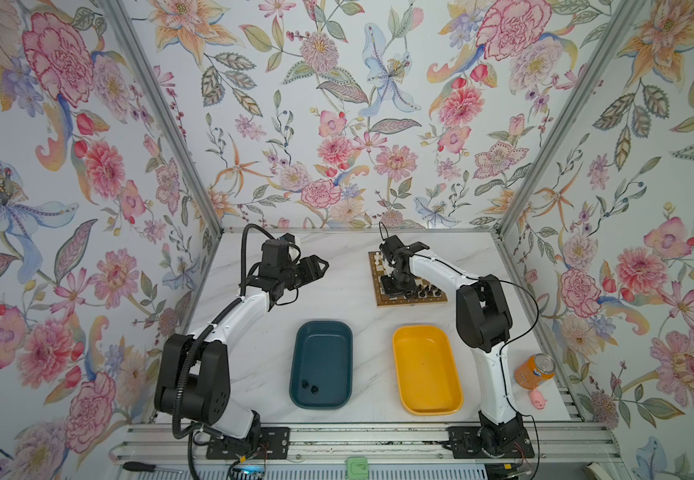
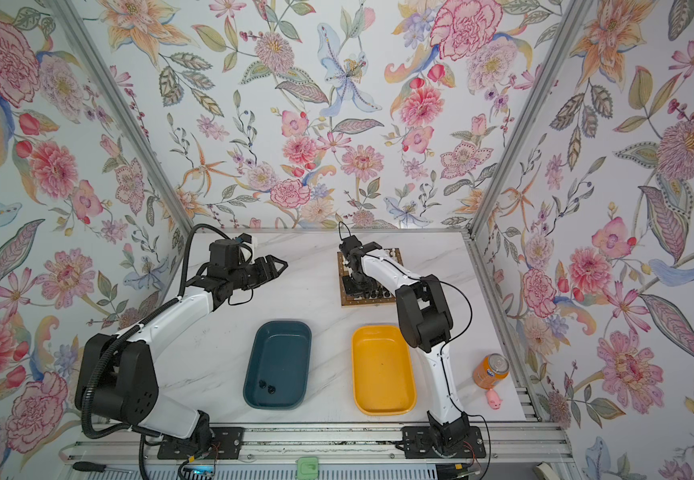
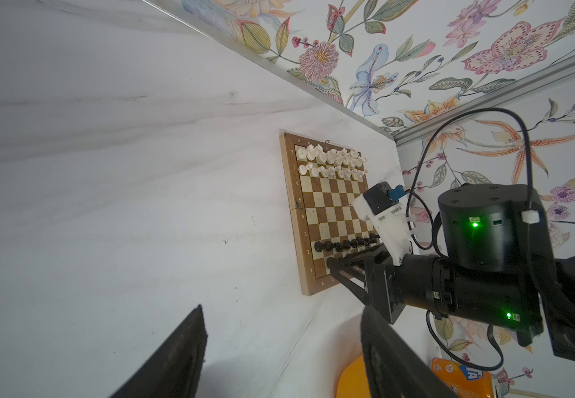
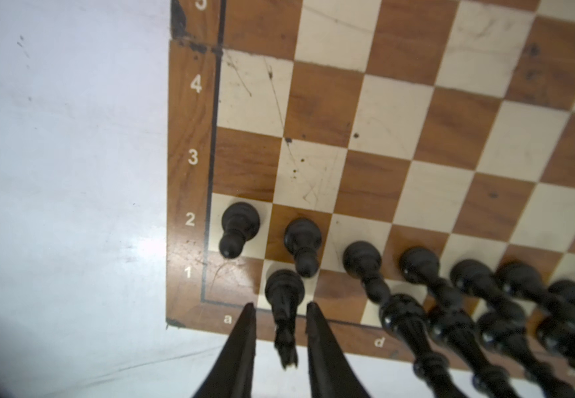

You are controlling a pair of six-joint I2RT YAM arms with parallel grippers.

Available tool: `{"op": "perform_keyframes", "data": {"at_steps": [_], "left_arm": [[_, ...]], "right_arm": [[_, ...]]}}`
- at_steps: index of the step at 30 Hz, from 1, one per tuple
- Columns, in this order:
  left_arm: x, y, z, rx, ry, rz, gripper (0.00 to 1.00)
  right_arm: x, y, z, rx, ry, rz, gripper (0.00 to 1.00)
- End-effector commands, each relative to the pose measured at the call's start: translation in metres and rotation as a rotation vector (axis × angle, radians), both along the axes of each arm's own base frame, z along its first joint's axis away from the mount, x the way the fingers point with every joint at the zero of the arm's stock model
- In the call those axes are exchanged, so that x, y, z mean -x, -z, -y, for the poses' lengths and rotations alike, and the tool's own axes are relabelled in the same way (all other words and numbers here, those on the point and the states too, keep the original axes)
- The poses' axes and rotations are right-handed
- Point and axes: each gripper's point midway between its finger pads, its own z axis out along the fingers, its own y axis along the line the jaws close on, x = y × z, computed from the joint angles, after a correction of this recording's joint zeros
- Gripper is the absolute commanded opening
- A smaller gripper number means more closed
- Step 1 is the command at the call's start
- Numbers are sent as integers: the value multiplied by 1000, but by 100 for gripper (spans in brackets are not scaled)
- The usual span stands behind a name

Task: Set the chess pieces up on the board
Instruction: 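Lower the black piece onto b1 and open the right gripper, then move the right gripper back over the teal tray while the left arm lowers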

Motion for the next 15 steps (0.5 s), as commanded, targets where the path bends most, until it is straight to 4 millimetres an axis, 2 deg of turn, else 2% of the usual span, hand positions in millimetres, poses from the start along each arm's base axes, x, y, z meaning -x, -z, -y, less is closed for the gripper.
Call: {"op": "perform_keyframes", "data": {"at_steps": [1, 6, 15], "left_arm": [[1, -1, -2, 9, 11, 12, 72], [1, -6, -3, 11, 6, 26, 72], [2, -13, -7, 6, -1, 41, 73]], "right_arm": [[5, -12, 0, 4, -5, 4, 30], [2, -21, 0, 3, -3, 30, 33], [-1, -48, 11, 4, 18, 89, 45]]}}
